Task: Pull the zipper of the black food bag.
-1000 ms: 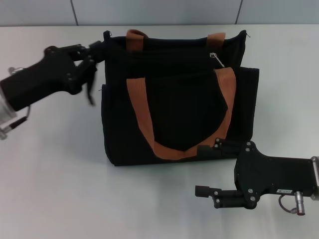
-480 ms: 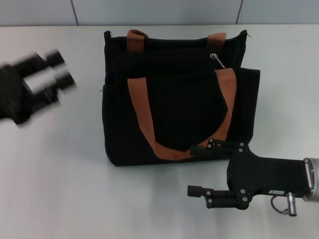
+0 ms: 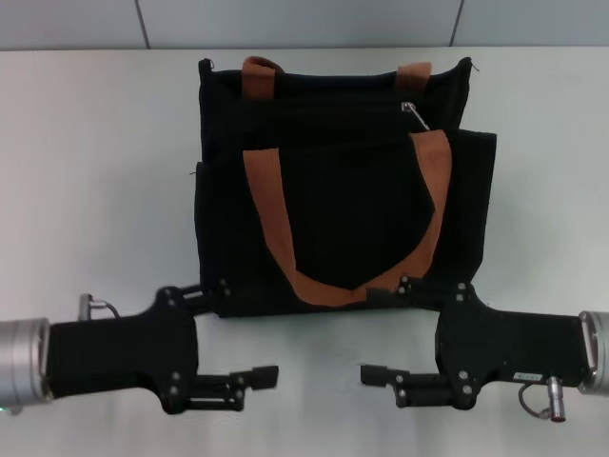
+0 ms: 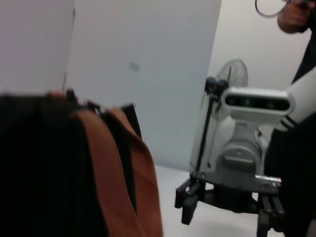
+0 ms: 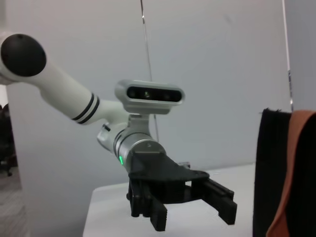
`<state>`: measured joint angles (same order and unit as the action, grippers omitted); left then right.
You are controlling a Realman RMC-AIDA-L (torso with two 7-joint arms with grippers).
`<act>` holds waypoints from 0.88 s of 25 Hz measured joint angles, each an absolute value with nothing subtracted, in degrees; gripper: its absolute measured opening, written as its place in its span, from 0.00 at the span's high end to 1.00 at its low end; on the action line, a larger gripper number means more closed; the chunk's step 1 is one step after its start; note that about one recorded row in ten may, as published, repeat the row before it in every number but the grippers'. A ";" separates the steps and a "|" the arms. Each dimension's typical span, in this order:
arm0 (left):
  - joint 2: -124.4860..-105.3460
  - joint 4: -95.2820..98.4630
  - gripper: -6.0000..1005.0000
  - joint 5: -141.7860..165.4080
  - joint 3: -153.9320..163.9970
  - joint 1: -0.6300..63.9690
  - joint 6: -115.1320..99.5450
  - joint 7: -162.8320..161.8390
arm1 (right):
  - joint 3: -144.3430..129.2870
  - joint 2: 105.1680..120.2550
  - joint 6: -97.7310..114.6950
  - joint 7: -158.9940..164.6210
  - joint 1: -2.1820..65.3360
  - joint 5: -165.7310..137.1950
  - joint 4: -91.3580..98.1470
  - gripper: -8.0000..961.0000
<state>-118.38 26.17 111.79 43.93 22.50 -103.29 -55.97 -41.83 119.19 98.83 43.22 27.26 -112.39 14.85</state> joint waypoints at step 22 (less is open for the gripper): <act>-118.47 24.50 0.17 113.15 44.12 23.08 -101.70 -55.73 | -42.62 119.35 97.36 42.83 27.51 -113.12 14.49 0.20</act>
